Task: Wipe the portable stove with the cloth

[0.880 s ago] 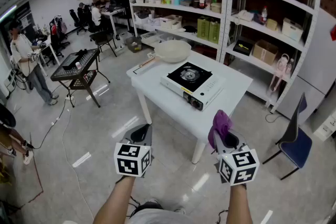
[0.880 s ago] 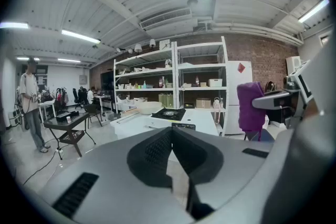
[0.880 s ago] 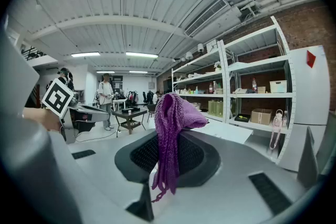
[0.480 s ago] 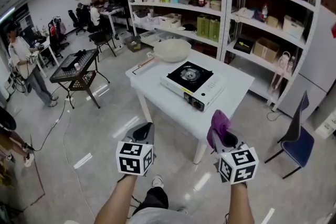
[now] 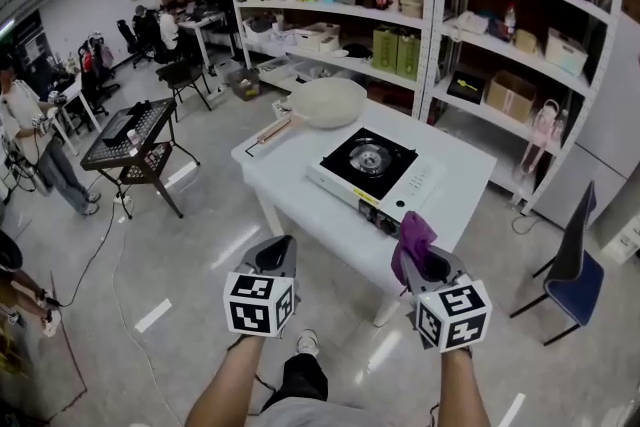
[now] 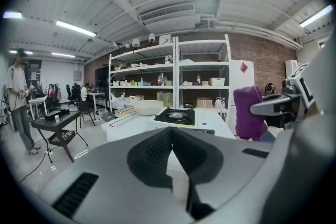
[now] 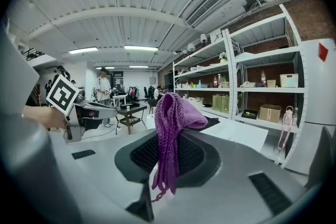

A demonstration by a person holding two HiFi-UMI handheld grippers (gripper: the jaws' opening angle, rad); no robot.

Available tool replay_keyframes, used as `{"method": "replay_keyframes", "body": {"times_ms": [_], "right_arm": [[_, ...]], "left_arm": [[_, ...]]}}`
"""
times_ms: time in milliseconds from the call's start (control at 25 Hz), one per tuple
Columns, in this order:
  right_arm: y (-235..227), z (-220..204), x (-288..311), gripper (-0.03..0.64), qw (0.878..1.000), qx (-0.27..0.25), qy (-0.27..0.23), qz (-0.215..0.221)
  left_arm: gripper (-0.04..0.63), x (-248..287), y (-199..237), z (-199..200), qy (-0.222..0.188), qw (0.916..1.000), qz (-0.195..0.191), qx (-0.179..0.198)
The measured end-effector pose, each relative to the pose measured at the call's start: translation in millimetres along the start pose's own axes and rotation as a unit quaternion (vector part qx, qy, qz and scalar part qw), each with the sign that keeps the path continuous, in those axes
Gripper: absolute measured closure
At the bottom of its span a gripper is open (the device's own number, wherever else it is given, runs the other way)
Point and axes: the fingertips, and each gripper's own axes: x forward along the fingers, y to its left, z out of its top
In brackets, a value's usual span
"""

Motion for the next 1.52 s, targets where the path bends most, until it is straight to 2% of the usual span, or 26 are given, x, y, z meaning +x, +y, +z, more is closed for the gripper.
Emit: {"method": "replay_keyframes", "body": {"times_ms": [520, 720, 840, 1040, 1160, 1320, 1520], "right_arm": [[-13.7, 32.7, 167.6, 0.554, 0.998, 0.058, 0.029, -0.014], [-18.6, 38.9, 220.6, 0.554, 0.995, 0.095, 0.033, -0.015], [-17.2, 40.5, 248.9, 0.554, 0.990, 0.136, 0.028, -0.010], [-10.7, 32.0, 292.8, 0.554, 0.975, 0.220, 0.023, -0.003], [-9.4, 26.9, 313.0, 0.554, 0.961, 0.274, 0.015, -0.004], [-15.7, 23.5, 333.5, 0.554, 0.941, 0.337, -0.010, -0.027], [-19.3, 18.6, 355.1, 0.554, 0.927, 0.370, -0.025, -0.054]], "left_arm": [[0.591, 148.7, 97.8, 25.7, 0.035, 0.9971, -0.067, 0.005], [0.591, 197.0, 118.1, 31.9, 0.043, 0.9943, -0.097, 0.006], [0.589, 220.0, 124.4, 35.2, 0.046, 0.9921, -0.117, 0.009], [0.591, 249.9, 131.0, 35.1, 0.055, 0.9878, -0.145, 0.014], [0.591, 261.5, 136.1, 37.4, 0.056, 0.9862, -0.155, 0.016], [0.589, 273.9, 141.9, 37.8, 0.060, 0.9838, -0.168, 0.019], [0.589, 284.8, 143.0, 34.7, 0.067, 0.9811, -0.180, 0.024]]}}
